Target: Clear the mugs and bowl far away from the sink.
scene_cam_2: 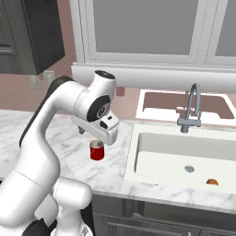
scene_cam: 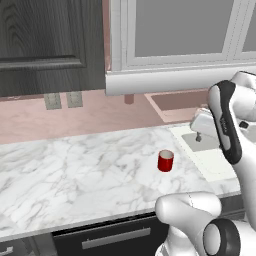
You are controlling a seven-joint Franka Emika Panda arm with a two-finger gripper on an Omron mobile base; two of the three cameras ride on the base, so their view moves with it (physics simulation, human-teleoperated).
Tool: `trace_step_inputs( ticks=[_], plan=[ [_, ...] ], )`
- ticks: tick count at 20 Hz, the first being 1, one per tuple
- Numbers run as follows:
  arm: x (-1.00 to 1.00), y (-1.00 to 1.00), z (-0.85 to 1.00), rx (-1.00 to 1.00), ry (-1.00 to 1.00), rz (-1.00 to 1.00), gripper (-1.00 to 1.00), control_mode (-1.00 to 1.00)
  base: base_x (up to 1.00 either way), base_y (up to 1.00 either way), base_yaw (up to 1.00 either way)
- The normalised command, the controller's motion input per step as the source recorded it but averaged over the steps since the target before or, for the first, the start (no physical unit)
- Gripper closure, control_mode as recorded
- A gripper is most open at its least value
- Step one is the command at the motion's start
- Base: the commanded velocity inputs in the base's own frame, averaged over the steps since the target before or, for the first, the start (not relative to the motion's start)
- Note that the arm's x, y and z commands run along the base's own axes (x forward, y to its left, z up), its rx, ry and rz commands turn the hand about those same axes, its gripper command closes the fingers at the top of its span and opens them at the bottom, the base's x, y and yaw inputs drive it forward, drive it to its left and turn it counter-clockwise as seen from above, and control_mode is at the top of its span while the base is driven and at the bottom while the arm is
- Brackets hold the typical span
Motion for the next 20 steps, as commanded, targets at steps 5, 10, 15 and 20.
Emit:
trace_step_inputs(
  ticks=[5,10,15,20],
  plan=[
    [0.00,0.40,-0.50,-0.12,0.02,-0.04,-1.00,-1.00,0.00,0.00,0.00],
    [0.00,0.29,-0.38,-0.08,0.00,-0.08,-1.00,-1.00,0.00,0.00,0.00],
    [0.08,0.15,-0.17,0.00,0.02,-0.07,-1.00,-1.00,0.00,0.00,0.00],
    [0.21,0.09,-0.16,0.00,0.02,-0.04,-1.00,-1.00,0.00,0.00,0.00]
  ],
)
